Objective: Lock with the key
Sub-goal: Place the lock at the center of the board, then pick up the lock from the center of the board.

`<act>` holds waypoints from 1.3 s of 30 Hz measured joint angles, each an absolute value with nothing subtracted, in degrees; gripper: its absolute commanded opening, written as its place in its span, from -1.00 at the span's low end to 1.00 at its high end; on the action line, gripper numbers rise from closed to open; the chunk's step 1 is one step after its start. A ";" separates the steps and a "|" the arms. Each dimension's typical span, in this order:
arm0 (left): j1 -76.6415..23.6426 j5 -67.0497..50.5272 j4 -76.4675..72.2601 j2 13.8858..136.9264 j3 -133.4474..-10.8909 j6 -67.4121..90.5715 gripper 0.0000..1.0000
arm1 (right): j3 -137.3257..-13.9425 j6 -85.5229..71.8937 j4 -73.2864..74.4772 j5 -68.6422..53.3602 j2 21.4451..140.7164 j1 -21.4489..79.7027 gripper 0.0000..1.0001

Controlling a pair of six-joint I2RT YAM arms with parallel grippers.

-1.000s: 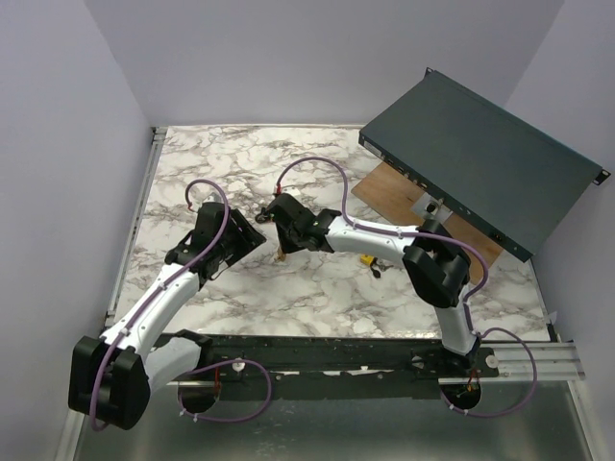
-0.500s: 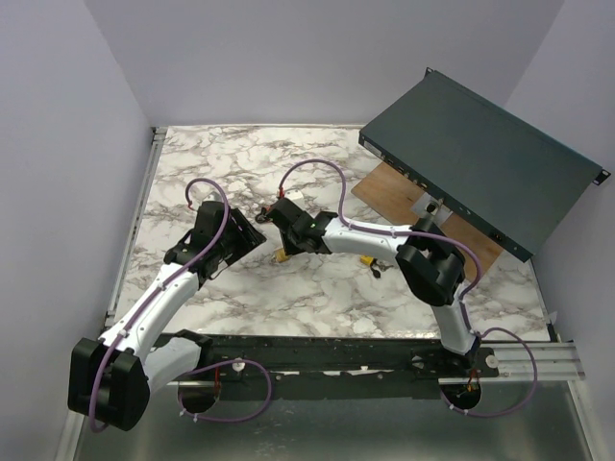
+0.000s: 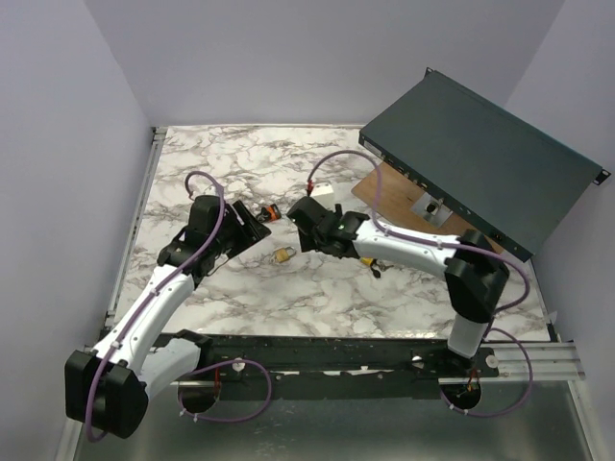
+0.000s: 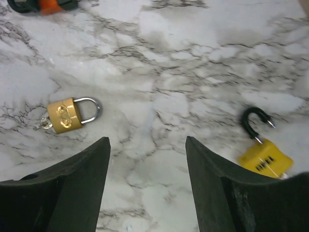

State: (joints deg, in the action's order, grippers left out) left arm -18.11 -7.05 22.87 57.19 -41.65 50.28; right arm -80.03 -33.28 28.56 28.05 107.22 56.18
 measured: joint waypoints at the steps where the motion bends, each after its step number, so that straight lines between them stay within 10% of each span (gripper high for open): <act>1: -18.11 -7.60 22.87 56.80 -41.98 50.11 0.25 | -78.70 -34.20 29.19 29.41 104.97 56.12 0.40; 18: -18.13 -13.63 25.06 53.34 -44.66 47.20 0.26 | -61.63 -51.70 37.60 39.92 93.32 48.23 0.58; 39: -18.13 -14.22 25.87 52.49 -44.66 47.18 0.26 | -56.51 -51.59 29.12 39.51 96.47 45.67 0.21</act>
